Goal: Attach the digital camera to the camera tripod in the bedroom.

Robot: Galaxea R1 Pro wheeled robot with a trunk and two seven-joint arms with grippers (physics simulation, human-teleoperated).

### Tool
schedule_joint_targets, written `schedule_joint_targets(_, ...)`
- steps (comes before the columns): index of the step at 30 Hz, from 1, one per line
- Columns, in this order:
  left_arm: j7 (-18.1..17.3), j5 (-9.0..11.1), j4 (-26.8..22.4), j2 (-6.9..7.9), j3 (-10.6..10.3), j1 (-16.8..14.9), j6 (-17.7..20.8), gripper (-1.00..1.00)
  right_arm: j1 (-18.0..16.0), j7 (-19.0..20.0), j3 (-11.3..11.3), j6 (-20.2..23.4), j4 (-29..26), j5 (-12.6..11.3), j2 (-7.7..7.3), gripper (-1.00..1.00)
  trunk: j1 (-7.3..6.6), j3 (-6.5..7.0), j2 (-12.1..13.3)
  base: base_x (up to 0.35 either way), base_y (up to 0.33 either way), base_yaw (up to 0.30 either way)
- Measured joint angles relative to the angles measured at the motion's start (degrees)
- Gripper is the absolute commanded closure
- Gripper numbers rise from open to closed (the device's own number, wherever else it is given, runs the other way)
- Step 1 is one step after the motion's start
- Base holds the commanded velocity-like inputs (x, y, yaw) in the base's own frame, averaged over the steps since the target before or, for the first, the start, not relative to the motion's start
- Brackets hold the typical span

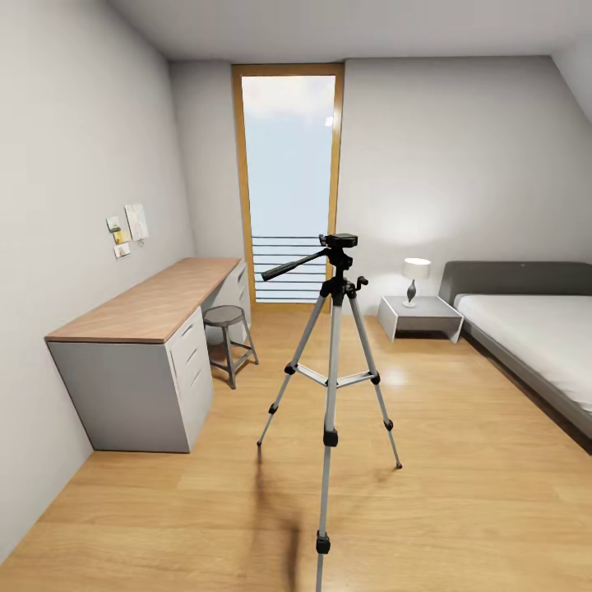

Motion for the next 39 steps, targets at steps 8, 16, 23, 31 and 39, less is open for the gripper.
schedule_joint_targets(8, 1.9, -1.5, -0.1, -0.19, -0.7, 1.1, -1.0, -1.0, -1.1, -0.4, -0.2, -1.4, 1.6, -0.1, 0.39, -1.0, 0.0, 0.0, 0.0, 0.0, 0.0, 0.0)
schedule_joint_targets(16, 1.6, -0.5, -8.2, 0.24, -0.6, -1.2, 1.1, -1.0, -2.9, -0.6, -0.4, -1.8, -2.2, -0.3, -0.49, -1.0, 0.0, 0.03, 0.0, 0.0, 0.0, 0.0)
schedule_joint_targets(23, 1.4, 3.0, -9.4, 0.39, -0.5, -5.0, 4.6, -1.0, -5.7, -0.7, -0.5, 0.6, -5.5, -0.6, -1.11, -1.0, 0.0, 0.02, 0.0, 0.0, 0.0, 0.0)
schedule_joint_targets(31, 1.2, 5.5, -9.9, 0.56, 0.2, -14.4, 10.5, -1.0, -14.7, -0.7, -0.6, 9.4, -7.1, -0.7, -2.14, -1.0, 0.0, 0.03, 0.0, 0.0, 0.0, 0.0)
schedule_joint_targets(39, 1.0, 7.0, -10.0, 0.37, 5.6, -23.0, 14.5, -1.0, -21.1, -0.5, -0.7, 11.3, -10.6, -0.8, -2.38, -1.0, 0.0, 0.03, 0.0, 0.0, 0.0, 0.0)
